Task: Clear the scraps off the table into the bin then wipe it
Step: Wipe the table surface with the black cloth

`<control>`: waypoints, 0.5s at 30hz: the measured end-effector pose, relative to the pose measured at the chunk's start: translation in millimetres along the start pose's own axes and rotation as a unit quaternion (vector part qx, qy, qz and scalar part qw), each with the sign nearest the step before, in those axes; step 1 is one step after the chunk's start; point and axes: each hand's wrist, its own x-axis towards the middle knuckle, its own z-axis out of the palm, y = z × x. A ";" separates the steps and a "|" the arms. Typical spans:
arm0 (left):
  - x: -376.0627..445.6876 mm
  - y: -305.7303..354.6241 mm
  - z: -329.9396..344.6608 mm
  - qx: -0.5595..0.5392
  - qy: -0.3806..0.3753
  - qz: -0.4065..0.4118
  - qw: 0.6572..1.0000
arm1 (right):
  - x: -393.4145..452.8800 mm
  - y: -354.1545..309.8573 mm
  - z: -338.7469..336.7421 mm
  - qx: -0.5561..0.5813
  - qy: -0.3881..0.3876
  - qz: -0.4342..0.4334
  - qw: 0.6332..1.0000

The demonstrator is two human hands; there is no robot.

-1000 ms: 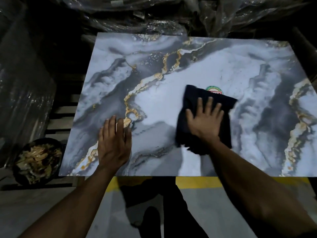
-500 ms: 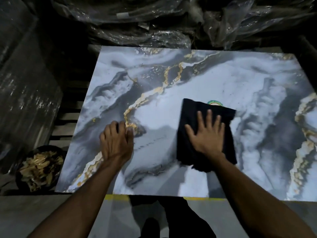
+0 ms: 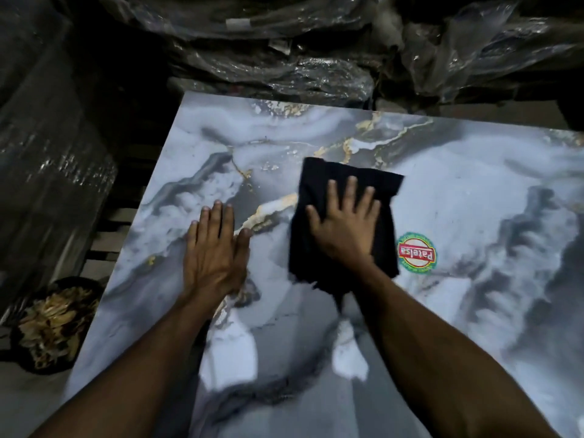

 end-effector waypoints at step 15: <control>0.4 -0.2 -2.1 0.002 -0.006 -0.002 1.000 | -21.0 121.0 -18.7 -0.017 -0.012 0.141 0.990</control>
